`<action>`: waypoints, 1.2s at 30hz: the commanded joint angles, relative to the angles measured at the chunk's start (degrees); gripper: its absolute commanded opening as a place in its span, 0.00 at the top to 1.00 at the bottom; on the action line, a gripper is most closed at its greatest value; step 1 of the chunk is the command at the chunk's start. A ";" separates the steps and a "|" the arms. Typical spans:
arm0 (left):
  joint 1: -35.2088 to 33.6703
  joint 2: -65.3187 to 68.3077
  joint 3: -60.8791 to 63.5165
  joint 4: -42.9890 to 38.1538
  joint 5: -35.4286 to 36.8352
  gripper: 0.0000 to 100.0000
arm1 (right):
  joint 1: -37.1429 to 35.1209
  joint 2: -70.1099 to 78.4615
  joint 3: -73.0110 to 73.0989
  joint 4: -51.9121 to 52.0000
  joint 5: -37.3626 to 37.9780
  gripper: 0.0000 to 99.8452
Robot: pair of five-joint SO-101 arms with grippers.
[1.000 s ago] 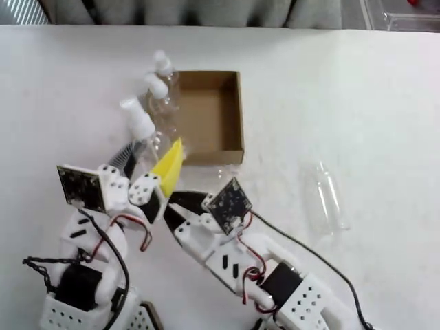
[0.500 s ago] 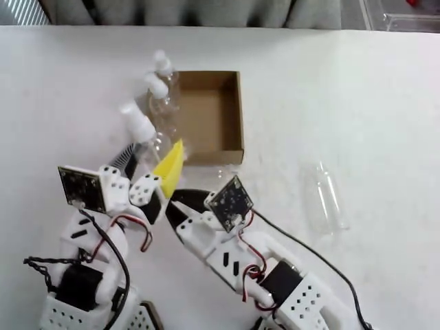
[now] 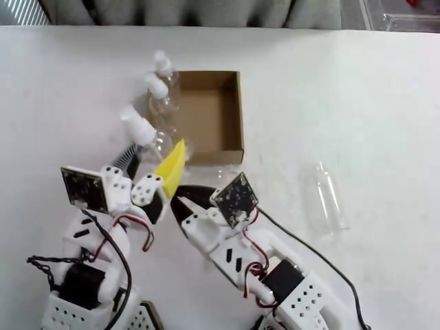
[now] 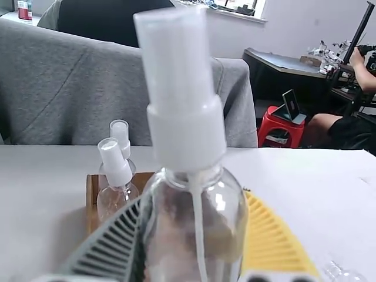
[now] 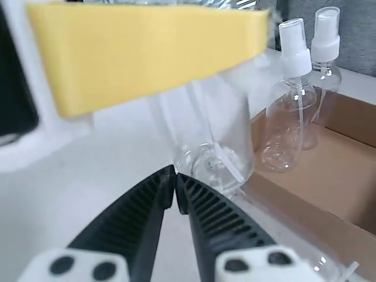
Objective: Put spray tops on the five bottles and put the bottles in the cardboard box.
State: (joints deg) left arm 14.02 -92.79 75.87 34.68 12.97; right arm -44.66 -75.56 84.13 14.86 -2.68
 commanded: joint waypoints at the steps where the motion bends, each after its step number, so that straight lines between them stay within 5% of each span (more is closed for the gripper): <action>1: -0.13 -0.57 3.60 -8.70 0.26 0.98 | 4.35 -0.66 -0.18 -1.45 -0.26 0.98; 5: -0.13 -0.57 9.23 -19.78 0.62 0.98 | 4.44 -0.66 -0.18 -1.45 -0.26 0.98; 15: -4.88 2.33 10.55 -28.22 0.35 0.98 | 4.26 -0.66 0.53 -1.36 -0.26 0.98; 36: -13.41 68.88 -6.59 -69.98 0.62 0.98 | 4.35 -0.66 1.23 -1.36 -0.26 0.98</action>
State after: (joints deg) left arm 1.01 -28.88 74.37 -28.70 12.88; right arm -40.79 -75.38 85.63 14.86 -2.86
